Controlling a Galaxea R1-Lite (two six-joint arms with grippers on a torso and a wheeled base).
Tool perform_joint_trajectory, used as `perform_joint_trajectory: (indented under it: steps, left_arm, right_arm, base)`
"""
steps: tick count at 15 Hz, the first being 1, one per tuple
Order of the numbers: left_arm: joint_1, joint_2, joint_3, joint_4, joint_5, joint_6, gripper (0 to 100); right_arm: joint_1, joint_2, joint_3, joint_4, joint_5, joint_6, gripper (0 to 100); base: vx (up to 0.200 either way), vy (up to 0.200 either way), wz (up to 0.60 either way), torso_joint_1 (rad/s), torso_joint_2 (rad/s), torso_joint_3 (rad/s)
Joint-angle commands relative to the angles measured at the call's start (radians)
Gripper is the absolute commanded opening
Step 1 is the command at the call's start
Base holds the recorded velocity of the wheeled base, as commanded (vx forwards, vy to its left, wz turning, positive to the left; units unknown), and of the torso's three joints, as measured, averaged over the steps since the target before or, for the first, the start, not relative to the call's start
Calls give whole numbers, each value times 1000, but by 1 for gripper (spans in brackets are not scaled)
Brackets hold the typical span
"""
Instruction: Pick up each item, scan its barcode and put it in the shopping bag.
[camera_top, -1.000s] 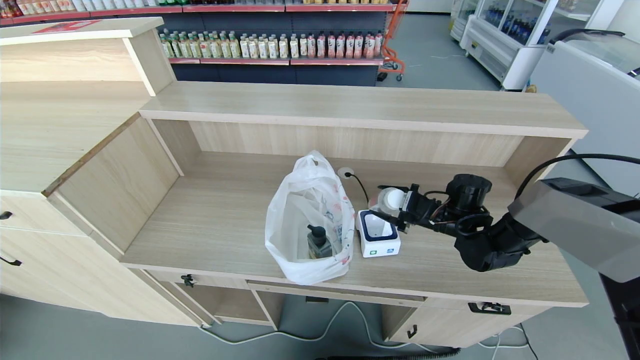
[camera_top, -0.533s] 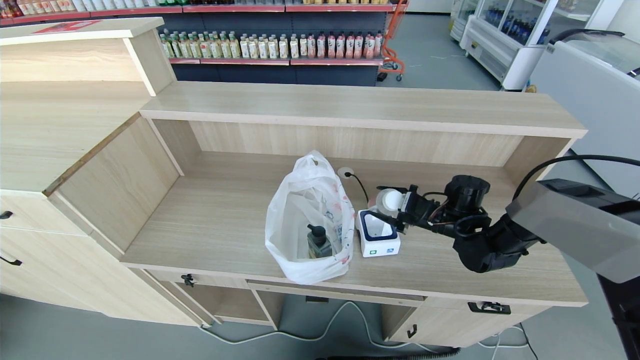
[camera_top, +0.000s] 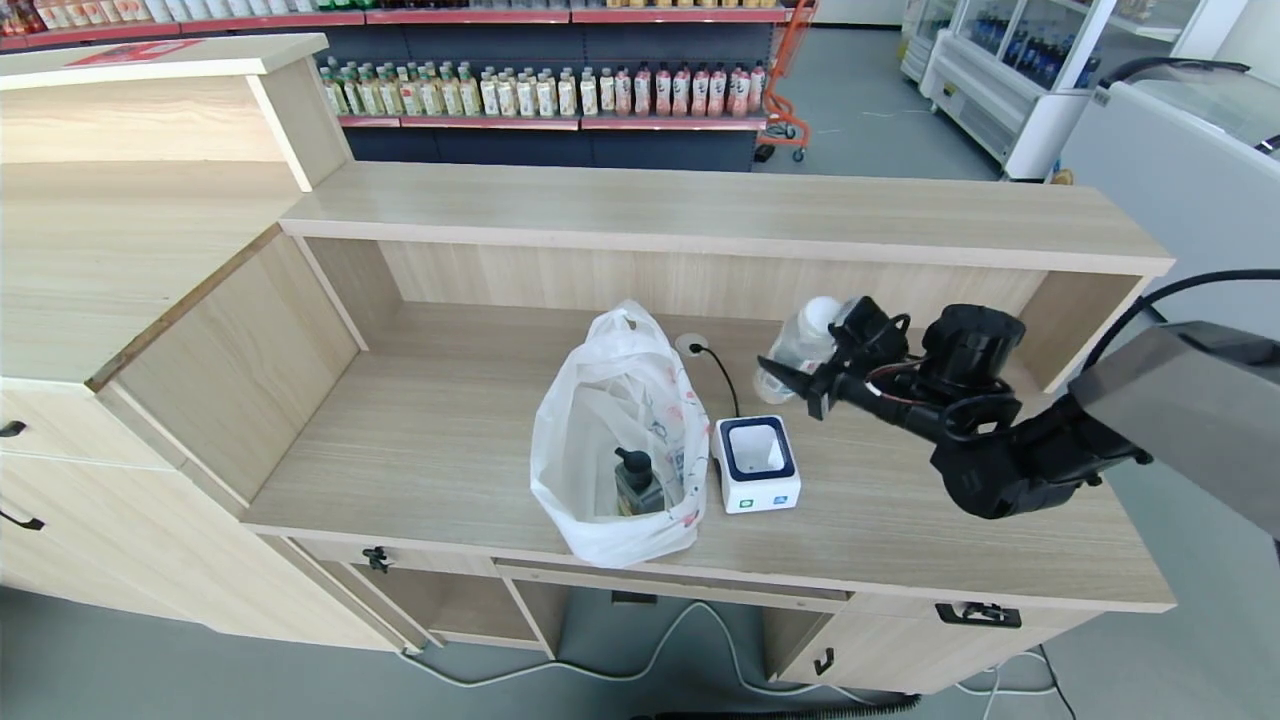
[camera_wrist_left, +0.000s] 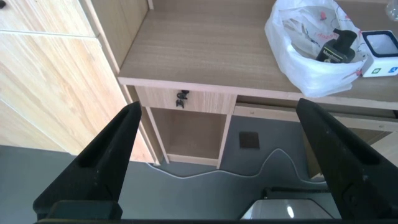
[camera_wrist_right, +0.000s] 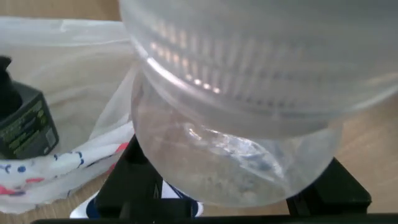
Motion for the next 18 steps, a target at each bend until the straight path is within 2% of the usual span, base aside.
perform_joint_trajectory:
  steps: [1,4,6,10,13,18]
  left_arm:
    - [0,0,0,0,0,0,100]
    - [0,0,0,0,-2,0,100]
    - [0,0,-1,0,-2,10,100]
    - [0,0,0,0,-2,10,100]
    - [0,0,0,0,-2,12,100]
    - [0,0,0,0,-2,15,100]
  right_arm:
    - [-4,-160,27,29,-114,142,0]
    - [-8,-263,138,115,-228,281,0]
    - [-7,-287,187,118,-276,351,0]
    - [3,-307,218,129,-276,426,0]
    - [67,-298,198,183,-274,511,0]
    - [162,-157,173,176,-269,506,0]
  base:
    - [0,0,0,0,0,0]
    - [0,0,0,0,0,0]
    - [0,200,0,2,0,2]
    - [0,200,0,0,5,4]
    - [0,0,0,0,0,0]
    - [0,0,0,0,0,0]
